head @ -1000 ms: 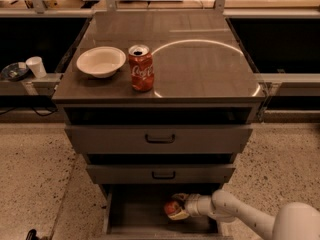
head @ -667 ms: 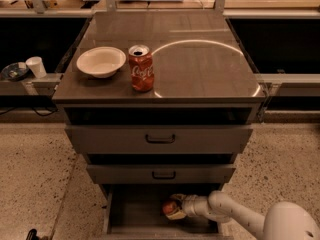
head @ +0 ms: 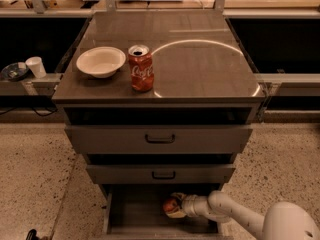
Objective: Place apple into bottom drawer
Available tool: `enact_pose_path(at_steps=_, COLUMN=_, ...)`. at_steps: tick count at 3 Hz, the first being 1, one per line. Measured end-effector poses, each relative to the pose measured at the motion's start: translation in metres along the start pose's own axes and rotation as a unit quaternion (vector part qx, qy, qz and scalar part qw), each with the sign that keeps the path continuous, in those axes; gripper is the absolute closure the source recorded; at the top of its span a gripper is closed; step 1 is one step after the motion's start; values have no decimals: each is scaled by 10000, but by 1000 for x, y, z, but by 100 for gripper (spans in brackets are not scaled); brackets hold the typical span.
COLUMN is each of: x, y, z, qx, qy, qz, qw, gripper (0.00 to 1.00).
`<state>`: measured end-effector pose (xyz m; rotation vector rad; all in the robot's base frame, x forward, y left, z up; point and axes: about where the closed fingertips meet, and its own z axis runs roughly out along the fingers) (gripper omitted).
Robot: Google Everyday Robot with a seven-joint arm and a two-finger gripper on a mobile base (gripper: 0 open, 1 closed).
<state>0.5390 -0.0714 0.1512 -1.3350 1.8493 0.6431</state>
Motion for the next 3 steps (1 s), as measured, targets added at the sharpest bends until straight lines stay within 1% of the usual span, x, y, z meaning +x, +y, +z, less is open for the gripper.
enact_pose_path(at_steps=1, x=0, y=0, z=0, qx=0, qy=0, qz=0, qw=10000, gripper=12)
enact_pose_path(at_steps=2, x=0, y=0, z=0, qx=-1, qy=0, qz=0, qw=10000, gripper=0)
enact_pose_path(at_steps=3, x=0, y=0, z=0, qx=-1, qy=0, qz=0, qw=10000, gripper=0)
